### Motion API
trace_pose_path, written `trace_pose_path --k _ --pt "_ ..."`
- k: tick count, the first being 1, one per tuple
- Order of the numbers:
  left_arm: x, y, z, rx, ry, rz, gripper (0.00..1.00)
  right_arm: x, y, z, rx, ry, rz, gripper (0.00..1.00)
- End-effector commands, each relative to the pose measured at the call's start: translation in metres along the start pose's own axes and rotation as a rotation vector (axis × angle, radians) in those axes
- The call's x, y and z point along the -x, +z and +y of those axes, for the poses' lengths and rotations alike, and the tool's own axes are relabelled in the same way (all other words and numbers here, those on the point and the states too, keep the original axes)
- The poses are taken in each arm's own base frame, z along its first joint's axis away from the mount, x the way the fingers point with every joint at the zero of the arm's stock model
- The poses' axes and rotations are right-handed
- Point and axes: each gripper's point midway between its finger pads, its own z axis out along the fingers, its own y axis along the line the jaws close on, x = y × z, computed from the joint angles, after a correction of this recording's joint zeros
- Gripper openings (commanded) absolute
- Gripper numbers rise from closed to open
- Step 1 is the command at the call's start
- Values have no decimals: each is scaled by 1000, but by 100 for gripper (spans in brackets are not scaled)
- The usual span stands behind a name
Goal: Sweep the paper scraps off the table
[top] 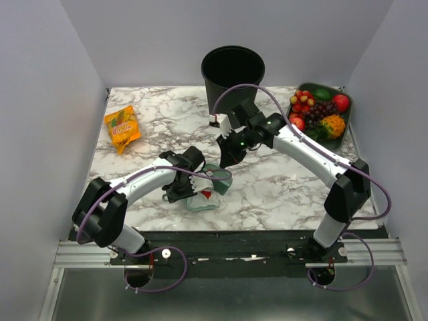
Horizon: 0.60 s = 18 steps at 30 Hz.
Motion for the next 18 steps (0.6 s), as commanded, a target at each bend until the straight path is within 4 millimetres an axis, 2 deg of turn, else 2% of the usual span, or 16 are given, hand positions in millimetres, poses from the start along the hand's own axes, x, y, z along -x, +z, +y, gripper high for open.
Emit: trace_pose_path --k 1,3,6,7,9,10,11,12,15,16,18 --pt "0 -2 -4 -13 -1 -6 0 -3 -32 17 -11 -46 -42 1" --pt "-1 -2 -5 -16 2 -2 0 3 -41 14 -60 -54 -77 1" --pt "-2 -2 -5 -16 4 -1 0 3 -46 -5 -178 -47 -79 1" --pt "-2 -3 -6 -16 7 -1 0 -5 -46 -25 -284 -8 -58 0" --pt "-4 -3 -6 -14 9 4 0 -13 -46 -44 -386 11 -32 1" --pt "-4 -3 -5 -13 9 5 0 -22 -49 -66 -515 70 -13 0" --pt "-4 -3 -5 -13 9 5 0 -32 -45 -73 -553 100 13 1" --pt "-5 -3 -5 -13 10 11 0 -39 -40 -75 -553 117 37 1" --pt "-7 -4 -4 -6 20 21 0 -60 -18 -64 -469 228 97 1" --pt "-7 -4 -4 -3 23 23 0 -62 -9 -54 -424 247 107 1" --pt "-8 -4 -2 -1 26 32 0 -63 3 -45 -397 238 127 0"
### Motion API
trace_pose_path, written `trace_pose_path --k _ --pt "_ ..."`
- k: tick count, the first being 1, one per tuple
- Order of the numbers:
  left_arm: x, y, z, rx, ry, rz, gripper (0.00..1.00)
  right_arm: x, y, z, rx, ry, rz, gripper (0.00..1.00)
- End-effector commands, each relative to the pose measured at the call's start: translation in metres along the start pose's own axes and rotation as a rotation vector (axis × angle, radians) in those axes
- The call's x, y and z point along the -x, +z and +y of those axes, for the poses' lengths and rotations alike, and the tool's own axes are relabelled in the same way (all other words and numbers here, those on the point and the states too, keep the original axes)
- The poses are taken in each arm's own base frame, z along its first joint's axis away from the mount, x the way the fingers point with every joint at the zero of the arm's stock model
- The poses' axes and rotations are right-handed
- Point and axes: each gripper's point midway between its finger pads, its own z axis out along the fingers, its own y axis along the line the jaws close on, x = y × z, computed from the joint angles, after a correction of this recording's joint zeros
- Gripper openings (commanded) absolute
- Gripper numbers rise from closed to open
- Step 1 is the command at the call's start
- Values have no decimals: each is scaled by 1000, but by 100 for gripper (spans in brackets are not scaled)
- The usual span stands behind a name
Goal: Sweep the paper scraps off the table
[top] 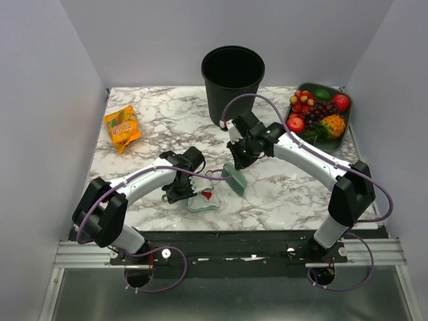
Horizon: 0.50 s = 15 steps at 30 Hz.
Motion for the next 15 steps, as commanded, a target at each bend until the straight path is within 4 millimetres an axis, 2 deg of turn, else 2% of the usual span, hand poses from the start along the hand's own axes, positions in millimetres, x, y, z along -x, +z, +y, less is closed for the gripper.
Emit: trace_pose_path --k 1,6,8,10,12,15 --pt "-7 -4 2 13 25 33 0 -16 16 31 53 52 76 1" --pt "-4 -5 6 17 39 42 0 2 27 72 201 71 54 1" --pt "-3 -5 6 10 36 40 0 19 23 87 273 60 19 1" --pt "0 -4 6 8 30 33 0 42 13 99 345 35 -42 1" --pt "6 -6 4 -7 22 9 0 57 4 107 395 15 -89 1" --pt "18 -11 0 -45 -3 -35 0 75 -14 107 409 -27 -164 1"
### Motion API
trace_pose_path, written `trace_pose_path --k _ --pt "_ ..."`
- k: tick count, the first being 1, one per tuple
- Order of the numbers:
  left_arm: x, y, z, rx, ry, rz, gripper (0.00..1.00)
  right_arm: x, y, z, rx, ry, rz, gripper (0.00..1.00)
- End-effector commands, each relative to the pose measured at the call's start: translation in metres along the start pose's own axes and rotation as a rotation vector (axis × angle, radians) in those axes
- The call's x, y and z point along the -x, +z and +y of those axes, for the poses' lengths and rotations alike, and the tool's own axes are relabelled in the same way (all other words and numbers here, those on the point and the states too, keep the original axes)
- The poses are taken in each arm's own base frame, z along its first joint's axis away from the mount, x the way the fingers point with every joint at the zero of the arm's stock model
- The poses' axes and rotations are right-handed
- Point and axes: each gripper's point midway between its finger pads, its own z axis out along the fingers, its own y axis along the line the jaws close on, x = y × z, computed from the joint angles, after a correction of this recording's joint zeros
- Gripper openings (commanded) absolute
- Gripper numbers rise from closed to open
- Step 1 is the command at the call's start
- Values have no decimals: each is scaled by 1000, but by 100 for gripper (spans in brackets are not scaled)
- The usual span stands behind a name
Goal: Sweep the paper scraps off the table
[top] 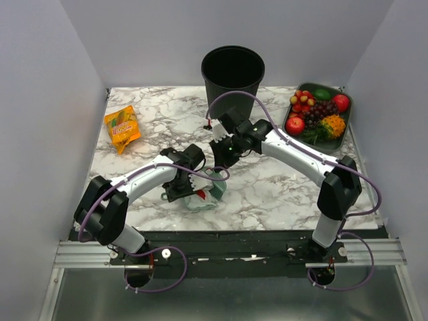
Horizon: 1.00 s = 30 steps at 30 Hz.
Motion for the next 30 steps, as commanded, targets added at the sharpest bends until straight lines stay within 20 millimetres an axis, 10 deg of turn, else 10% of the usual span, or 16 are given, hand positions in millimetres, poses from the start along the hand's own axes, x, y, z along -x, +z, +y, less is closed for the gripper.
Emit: trace_pose_path --k 1,13,30 --pt "25 -9 -3 -43 -13 -80 0 52 -28 37 135 -120 -180 1" --pt "45 -6 3 6 -24 -221 0 75 -52 -23 -287 -399 -267 1" --pt "57 -11 1 55 -67 -370 0 99 -90 -36 -449 -468 -354 1"
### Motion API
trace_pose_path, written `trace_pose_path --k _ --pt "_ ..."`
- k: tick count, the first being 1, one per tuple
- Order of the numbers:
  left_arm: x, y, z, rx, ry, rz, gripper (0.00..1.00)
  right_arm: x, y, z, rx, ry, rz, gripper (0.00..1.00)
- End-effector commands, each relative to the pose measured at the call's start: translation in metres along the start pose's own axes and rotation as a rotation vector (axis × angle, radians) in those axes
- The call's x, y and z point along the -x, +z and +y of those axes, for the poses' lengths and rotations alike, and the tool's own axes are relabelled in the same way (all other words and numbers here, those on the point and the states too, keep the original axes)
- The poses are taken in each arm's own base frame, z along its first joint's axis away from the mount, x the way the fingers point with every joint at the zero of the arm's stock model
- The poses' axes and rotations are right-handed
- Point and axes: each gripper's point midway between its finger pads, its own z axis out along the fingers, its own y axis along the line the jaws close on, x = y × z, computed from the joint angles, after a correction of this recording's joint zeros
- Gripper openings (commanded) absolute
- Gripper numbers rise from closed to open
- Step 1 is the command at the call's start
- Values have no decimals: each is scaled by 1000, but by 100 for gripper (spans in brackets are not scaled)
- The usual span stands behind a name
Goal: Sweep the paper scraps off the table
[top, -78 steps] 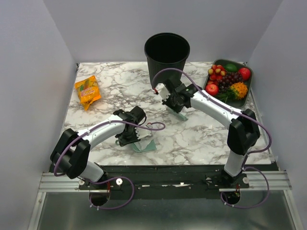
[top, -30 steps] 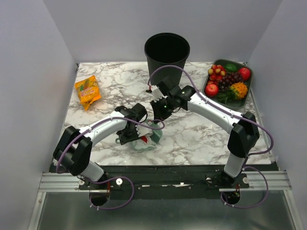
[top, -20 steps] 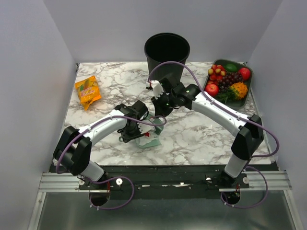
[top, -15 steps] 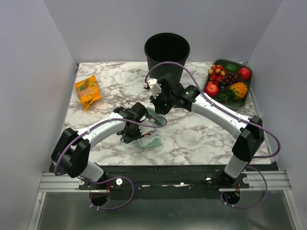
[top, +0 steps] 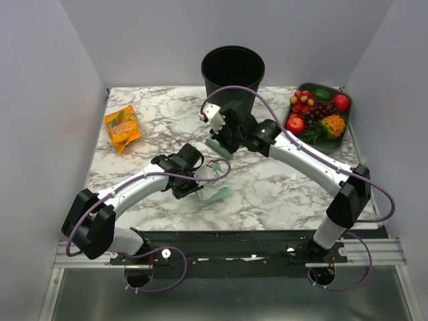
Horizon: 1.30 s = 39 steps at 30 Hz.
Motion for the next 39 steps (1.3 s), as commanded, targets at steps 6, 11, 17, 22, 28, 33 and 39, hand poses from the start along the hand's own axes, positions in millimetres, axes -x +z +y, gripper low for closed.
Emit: trace_pose_path --k 6,11,17,22,28,33,39 --pt "7 -7 -6 -21 7 -45 0 24 -40 -38 -128 -86 -80 1" --pt "22 -24 0 -11 15 -69 0 -30 -53 -58 -104 76 17 1" --pt "56 -57 13 18 36 -131 0 -86 -75 -76 -107 275 38 1" --pt "95 -84 29 39 49 -197 0 -131 -84 -80 -125 372 100 0" --pt "158 -129 60 112 51 -326 0 -137 -97 -82 -141 407 62 1" --pt "196 -151 100 254 -1 -379 0 -134 -99 -82 -117 447 34 0" --pt "227 -167 135 331 -69 -454 0 -129 -100 -85 -72 523 -12 1"
